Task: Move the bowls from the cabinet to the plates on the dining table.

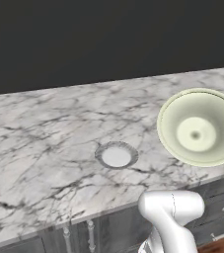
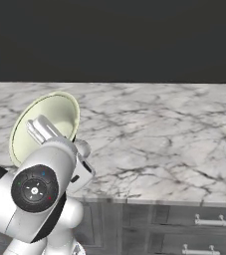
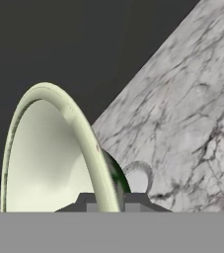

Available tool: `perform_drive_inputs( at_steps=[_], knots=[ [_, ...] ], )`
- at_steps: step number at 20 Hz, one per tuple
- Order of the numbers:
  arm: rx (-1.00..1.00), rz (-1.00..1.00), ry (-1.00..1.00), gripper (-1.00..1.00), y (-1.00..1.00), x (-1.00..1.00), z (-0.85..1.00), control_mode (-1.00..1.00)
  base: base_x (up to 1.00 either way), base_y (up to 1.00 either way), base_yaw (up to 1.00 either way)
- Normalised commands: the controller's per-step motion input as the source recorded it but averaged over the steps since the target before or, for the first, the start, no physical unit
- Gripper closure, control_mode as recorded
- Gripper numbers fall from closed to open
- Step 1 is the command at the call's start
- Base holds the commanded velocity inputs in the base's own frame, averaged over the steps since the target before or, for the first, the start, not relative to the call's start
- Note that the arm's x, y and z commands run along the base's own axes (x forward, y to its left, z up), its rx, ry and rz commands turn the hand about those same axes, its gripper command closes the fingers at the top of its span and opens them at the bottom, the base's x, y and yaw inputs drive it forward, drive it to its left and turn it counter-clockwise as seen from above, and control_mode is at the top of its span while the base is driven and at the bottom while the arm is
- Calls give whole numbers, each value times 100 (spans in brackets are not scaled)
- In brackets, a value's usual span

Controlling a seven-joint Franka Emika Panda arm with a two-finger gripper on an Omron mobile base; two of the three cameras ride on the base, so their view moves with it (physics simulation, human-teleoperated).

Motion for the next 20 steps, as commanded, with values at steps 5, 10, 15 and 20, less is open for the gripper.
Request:
perform_drive_inputs(
  at_steps=[5, 10, 15, 20],
  knots=[
    [0, 0, 0, 100, 0, 0, 0, 100, 7, -3, 17],
    [0, 0, 0, 100, 0, 0, 0, 100, 0, -5, 22],
    [0, 0, 0, 100, 0, 0, 0, 100, 0, -3, 10],
    [0, 0, 0, 100, 0, 0, 0, 100, 48, 0, -3]
  ],
)
